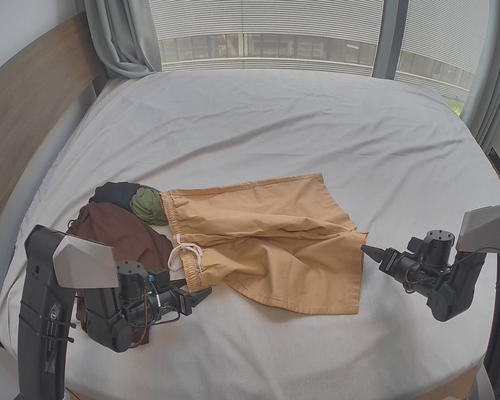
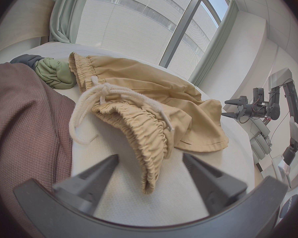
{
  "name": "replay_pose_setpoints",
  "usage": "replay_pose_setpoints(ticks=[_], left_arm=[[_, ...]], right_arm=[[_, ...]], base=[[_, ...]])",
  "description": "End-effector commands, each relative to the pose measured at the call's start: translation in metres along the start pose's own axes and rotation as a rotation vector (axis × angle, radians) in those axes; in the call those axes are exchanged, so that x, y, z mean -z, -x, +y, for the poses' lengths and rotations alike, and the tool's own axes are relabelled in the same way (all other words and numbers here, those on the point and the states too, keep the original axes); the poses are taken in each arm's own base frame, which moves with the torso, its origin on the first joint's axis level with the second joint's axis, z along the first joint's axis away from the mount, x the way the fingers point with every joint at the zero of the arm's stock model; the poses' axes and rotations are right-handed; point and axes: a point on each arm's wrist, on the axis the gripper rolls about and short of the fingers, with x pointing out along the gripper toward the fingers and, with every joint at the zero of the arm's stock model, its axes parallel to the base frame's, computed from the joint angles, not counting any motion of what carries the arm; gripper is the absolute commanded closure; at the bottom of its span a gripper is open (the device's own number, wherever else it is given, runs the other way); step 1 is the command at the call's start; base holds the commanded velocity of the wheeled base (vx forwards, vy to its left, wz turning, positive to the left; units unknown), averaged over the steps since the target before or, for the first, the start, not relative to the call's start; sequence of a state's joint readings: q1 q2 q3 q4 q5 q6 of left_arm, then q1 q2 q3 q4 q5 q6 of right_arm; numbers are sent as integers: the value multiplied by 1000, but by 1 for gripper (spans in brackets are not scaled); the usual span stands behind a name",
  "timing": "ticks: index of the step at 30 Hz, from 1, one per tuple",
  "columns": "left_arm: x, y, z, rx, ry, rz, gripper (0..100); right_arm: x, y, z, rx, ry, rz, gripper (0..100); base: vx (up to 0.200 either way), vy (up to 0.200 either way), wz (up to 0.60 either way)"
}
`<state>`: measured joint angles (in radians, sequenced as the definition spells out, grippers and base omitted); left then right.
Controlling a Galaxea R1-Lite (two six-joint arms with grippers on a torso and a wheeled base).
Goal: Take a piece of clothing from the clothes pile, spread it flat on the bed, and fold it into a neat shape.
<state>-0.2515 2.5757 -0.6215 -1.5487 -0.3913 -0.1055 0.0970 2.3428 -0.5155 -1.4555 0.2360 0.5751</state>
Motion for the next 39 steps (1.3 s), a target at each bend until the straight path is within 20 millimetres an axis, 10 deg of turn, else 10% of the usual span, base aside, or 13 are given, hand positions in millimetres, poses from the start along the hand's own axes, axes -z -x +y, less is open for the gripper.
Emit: replay_pose_setpoints(ticks=[1,39], left_arm=[[5,-2,1,-1,5,11,100],[-8,0,-1,10,58,-25,100]], right_arm=[[1,0,0,0,0,3,0],[83,-1,-7,-51,63,299,0]], base=[[0,0,0],[0,0,0]])
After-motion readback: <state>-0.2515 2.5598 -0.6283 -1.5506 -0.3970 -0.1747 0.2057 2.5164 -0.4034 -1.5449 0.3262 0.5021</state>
